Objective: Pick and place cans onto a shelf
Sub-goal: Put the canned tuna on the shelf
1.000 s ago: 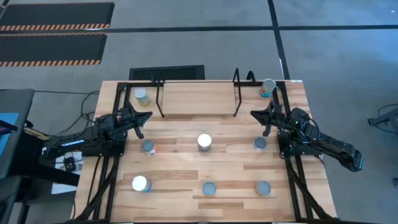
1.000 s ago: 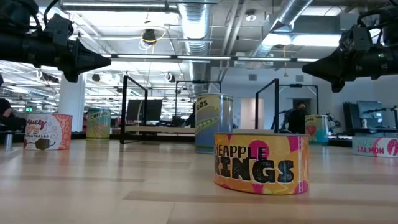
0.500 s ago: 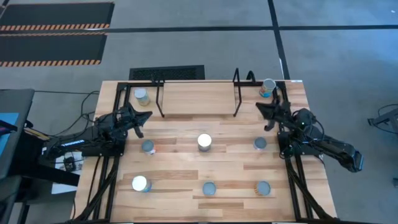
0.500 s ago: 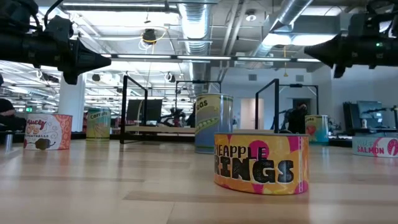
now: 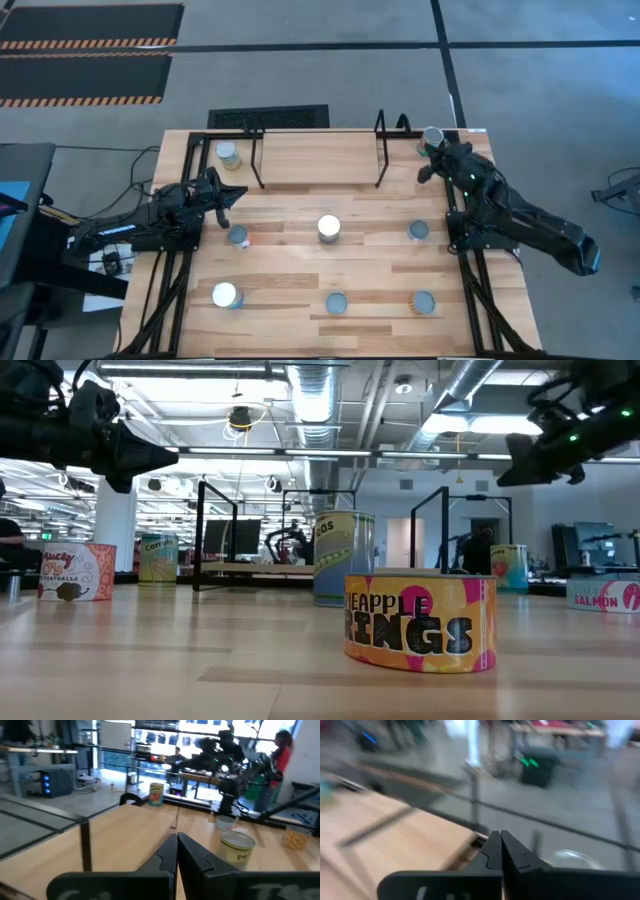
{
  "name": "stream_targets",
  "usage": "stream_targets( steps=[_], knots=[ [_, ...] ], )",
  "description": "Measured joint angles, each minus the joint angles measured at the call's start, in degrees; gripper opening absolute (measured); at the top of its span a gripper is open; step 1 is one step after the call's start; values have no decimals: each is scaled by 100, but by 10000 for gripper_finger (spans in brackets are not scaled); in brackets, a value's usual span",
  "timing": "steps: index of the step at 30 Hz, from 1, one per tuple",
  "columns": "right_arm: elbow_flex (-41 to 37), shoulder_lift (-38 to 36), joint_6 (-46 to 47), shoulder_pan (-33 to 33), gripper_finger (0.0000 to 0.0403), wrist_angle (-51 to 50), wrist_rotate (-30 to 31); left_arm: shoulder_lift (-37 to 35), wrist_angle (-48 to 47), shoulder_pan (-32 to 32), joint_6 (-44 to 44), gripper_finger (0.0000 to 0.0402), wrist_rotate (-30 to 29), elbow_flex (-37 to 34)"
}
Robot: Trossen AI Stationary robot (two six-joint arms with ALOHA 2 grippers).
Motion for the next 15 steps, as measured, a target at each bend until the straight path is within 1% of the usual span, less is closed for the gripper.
stream_targets(
  steps=[2,5,8,12,15],
  knots=[
    [337,497,-51,-167,4,-467,90,0,-15,2,83,0,73,0],
    [769,1170,-53,-390,3,-1081,6,0,-15,2,239,0,72,0],
    [1300,1771,14,-535,3,-1415,-12,0,-15,2,374,0,84,0],
    [2060,2553,84,-797,3,-2078,-117,0,-39,2,530,0,259,0],
    [2620,3141,92,-1042,3,-2542,-222,0,-35,2,697,0,255,0]
  ],
)
